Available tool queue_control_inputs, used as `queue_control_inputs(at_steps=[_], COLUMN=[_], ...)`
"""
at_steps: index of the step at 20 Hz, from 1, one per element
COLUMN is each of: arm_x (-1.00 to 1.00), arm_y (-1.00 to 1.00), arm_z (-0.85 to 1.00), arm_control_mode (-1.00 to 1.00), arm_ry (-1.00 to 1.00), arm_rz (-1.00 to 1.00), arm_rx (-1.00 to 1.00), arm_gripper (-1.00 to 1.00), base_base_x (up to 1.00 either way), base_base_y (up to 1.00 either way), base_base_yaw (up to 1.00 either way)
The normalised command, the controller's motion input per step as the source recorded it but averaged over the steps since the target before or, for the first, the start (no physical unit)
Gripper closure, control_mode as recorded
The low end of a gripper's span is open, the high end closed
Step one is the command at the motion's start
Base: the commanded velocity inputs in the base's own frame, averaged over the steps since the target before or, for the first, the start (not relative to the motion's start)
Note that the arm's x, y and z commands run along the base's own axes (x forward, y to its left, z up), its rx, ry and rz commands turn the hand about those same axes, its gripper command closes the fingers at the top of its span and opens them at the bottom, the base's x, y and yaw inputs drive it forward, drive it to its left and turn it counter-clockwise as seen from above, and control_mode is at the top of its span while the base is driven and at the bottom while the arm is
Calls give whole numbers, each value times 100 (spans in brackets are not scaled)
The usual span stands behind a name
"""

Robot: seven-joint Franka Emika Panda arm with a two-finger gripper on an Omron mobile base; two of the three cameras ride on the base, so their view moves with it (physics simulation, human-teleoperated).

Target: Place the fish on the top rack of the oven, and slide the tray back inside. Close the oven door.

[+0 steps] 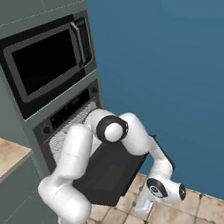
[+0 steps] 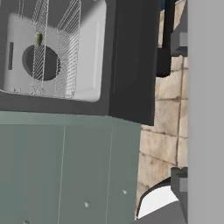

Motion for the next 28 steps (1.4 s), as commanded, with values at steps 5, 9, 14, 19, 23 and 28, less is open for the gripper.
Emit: queue_control_inputs(at_steps=[5, 9, 14, 19, 23, 28], arm_x=[57, 60, 56, 51, 30, 30], arm_y=[19, 28, 25, 20, -1, -3], arm_z=[-49, -59, -60, -76, -84, -71], arm_control_mode=[-100, -100, -100, -100, -100, -100], arm_ry=[-1, 0, 0, 0, 0, 0], arm_rz=[4, 1, 0, 0, 0, 0], arm_rx=[9, 8, 8, 5, 0, 0], arm_gripper=[-100, -100, -100, -100, -100, -100], base_base_x=[0, 0, 0, 0, 0, 0], base_base_y=[0, 0, 0, 0, 0, 0], base_base_yaw=[0, 0, 0, 0, 0, 0])
